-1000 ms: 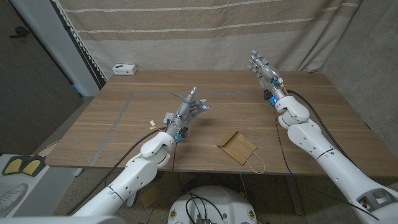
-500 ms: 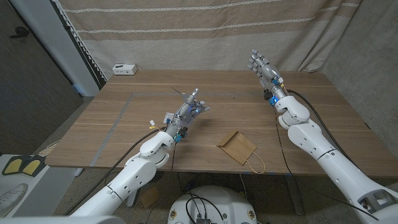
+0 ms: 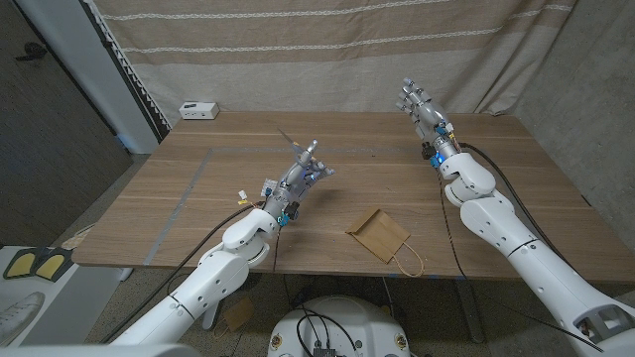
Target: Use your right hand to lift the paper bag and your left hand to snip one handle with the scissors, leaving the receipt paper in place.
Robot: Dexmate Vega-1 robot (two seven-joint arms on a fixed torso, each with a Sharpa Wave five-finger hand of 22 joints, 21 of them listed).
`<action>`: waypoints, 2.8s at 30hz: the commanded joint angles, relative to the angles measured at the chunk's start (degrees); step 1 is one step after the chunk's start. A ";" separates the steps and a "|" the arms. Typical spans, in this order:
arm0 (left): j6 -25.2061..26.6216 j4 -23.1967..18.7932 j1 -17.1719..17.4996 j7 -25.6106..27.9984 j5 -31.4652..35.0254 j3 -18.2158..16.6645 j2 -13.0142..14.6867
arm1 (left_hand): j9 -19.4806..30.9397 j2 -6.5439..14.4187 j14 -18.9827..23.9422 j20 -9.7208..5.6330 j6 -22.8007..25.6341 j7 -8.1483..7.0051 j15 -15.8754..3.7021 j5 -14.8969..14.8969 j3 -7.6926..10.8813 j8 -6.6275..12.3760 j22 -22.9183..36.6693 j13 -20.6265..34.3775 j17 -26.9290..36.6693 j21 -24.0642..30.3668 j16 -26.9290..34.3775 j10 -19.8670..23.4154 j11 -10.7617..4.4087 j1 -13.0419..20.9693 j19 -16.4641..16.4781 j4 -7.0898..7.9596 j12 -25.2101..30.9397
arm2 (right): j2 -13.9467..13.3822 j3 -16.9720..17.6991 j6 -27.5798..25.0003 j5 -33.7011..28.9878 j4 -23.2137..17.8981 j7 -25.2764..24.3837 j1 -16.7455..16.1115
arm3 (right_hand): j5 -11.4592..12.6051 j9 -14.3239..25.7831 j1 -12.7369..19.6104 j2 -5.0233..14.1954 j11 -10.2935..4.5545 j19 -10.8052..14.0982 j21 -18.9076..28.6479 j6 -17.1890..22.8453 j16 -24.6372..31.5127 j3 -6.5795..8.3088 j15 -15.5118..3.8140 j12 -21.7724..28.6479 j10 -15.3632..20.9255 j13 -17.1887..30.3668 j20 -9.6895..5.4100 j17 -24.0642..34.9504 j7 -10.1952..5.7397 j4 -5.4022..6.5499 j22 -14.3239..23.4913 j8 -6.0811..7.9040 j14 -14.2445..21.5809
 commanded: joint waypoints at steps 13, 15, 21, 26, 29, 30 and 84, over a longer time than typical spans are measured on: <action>-0.44 0.61 -0.59 -0.75 1.04 0.30 0.39 | 27.76 2.87 -6.23 -3.90 -9.50 -3.68 -4.50 -1.17 -0.04 29.23 -0.37 -12.99 -2.11 0.70 -5.50 -8.14 -1.60 1.63 -2.09 2.79 -11.41 | 0.23 -0.06 -0.05 -0.43 -0.07 -0.69 0.13 | 0.31 0.19 -0.41 -0.07 0.06 0.47 -0.27 0.41 0.33 -0.19 -3.66 0.37 -0.32 0.03 0.15 -0.01 -0.10 -0.37 0.06 0.20 -0.28; -0.26 0.74 -0.83 -1.35 0.92 0.41 0.57 | 25.51 2.55 -7.63 -3.72 -11.03 -4.26 -4.43 -1.32 -0.29 28.73 -0.49 -14.12 -2.55 0.63 -6.55 -10.56 -1.64 1.36 -2.46 3.06 -13.13 | 0.23 -0.04 -0.04 -0.36 -0.06 -0.62 0.12 | 0.31 0.19 -0.41 -0.06 0.07 0.46 -0.30 0.44 0.35 -0.18 -3.73 0.38 -0.32 0.02 0.15 -0.02 -0.07 -0.37 0.06 0.22 -0.25; 0.31 1.17 -1.33 -2.79 0.07 0.57 0.80 | 19.36 2.41 -12.96 -3.39 -16.61 -4.27 -4.33 -1.22 -0.41 23.80 -1.00 -24.76 -7.25 0.58 -12.41 -23.65 -1.90 0.70 -3.77 4.38 -26.01 | 0.26 0.02 0.09 -0.35 -0.08 -0.67 0.01 | 0.31 0.20 -0.41 -0.06 -0.03 0.48 -0.40 0.33 0.36 -0.17 -3.73 0.38 -0.40 -0.01 0.16 -0.08 -0.09 -0.39 0.06 0.19 -0.28; -0.65 1.64 -1.28 -3.21 0.31 0.62 0.41 | 12.66 2.15 -13.85 -3.45 -14.57 -4.39 -4.32 -0.91 -0.23 21.41 -1.38 -28.78 -11.95 0.82 -15.76 -24.08 -1.96 1.14 -3.84 4.69 -29.77 | 0.29 0.04 0.21 -0.38 -0.08 -0.68 -0.04 | 0.31 0.20 -0.42 -0.06 -0.07 0.50 -0.48 0.35 0.37 -0.16 -3.66 0.40 -0.39 -0.03 0.12 -0.13 -0.16 -0.40 0.07 0.21 -0.30; -1.04 2.01 -1.42 -4.17 0.01 0.68 0.31 | 7.35 1.47 -16.19 -3.56 -13.27 -3.33 -4.32 -0.73 -0.26 20.02 -1.60 -32.84 -15.00 1.19 -17.76 -28.80 -1.88 1.38 -4.11 5.01 -35.78 | 0.28 0.03 0.25 -0.40 -0.08 -0.64 -0.06 | 0.31 0.21 -0.43 -0.05 0.02 0.54 -0.51 0.27 0.39 -0.16 -3.62 0.46 -0.29 -0.04 0.17 -0.15 -0.18 -0.40 0.07 0.18 -0.28; -1.23 2.28 -1.57 -4.81 -0.15 0.72 0.29 | 5.93 1.18 -18.26 -3.49 -12.86 -3.11 -4.28 -0.69 -0.30 19.88 -1.65 -34.30 -16.46 1.37 -18.60 -31.46 -1.82 1.22 -4.34 5.25 -38.51 | 0.29 0.04 0.24 -0.35 -0.11 -0.63 -0.08 | 0.31 0.21 -0.43 -0.06 0.06 0.55 -0.52 0.29 0.40 -0.16 -3.64 0.44 -0.33 -0.04 0.18 -0.16 -0.16 -0.40 0.07 0.19 -0.26; -5.51 2.40 -0.30 -5.68 0.61 1.19 -1.49 | -11.26 8.19 -20.80 -3.59 -10.18 -3.31 -4.50 -2.65 5.44 17.47 -2.36 -42.00 -26.25 6.10 -16.50 -32.00 -2.04 13.35 -6.71 4.33 -47.48 | -0.97 0.87 0.46 -0.96 -3.40 -1.69 -2.20 | 0.32 0.17 -0.59 -0.03 0.01 0.74 -1.31 0.36 0.58 -0.09 -3.72 0.62 -0.43 -0.24 0.24 -0.58 -0.20 -0.44 0.10 0.27 -0.28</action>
